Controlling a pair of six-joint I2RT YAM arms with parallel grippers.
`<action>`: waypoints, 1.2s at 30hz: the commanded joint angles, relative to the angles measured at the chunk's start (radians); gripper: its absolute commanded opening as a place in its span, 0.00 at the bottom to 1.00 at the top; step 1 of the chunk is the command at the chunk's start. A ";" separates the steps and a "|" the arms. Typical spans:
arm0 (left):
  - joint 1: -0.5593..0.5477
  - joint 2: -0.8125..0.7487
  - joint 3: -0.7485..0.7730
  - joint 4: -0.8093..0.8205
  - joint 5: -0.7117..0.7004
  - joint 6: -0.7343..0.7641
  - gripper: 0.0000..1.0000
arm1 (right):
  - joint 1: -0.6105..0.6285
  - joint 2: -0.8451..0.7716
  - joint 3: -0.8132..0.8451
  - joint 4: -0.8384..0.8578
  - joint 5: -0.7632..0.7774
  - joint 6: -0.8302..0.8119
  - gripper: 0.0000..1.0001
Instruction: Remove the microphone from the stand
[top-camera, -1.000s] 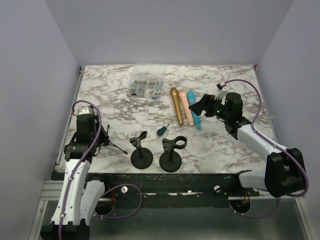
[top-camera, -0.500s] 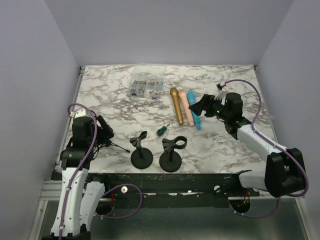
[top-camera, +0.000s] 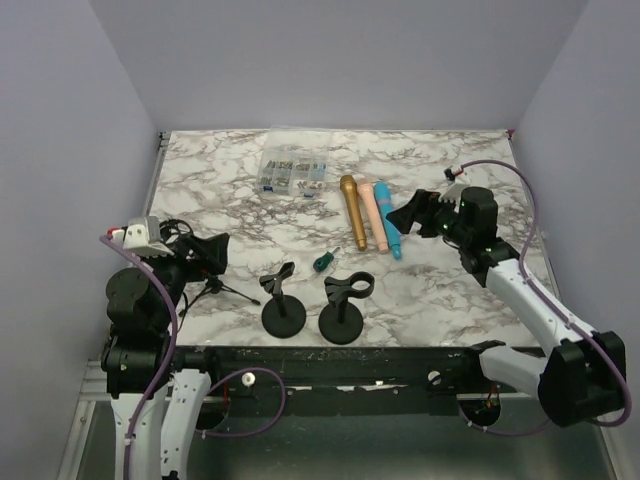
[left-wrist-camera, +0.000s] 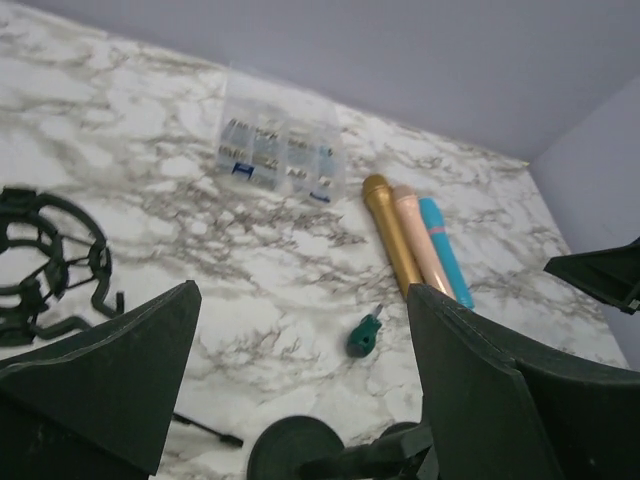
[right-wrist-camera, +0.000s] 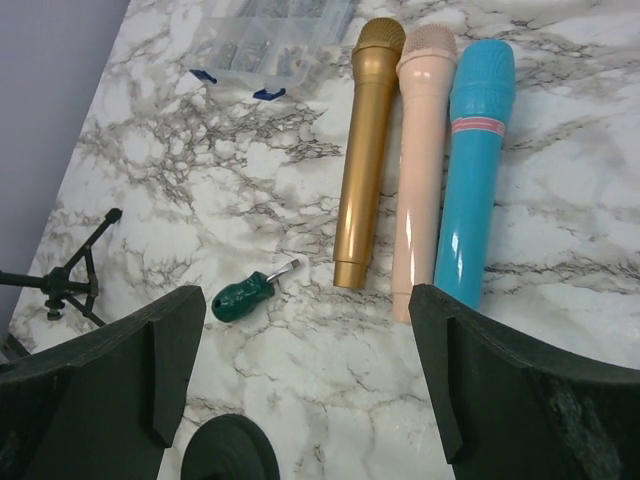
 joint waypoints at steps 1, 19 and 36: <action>-0.004 0.063 0.014 0.301 0.144 -0.017 0.87 | 0.004 -0.131 0.057 -0.223 0.109 -0.031 0.92; -0.027 0.038 -0.070 0.612 0.177 0.124 0.88 | 0.004 -0.515 0.473 -0.832 0.460 -0.060 1.00; -0.092 -0.034 -0.059 0.522 0.165 0.234 0.87 | 0.004 -0.802 0.520 -0.788 0.673 -0.100 1.00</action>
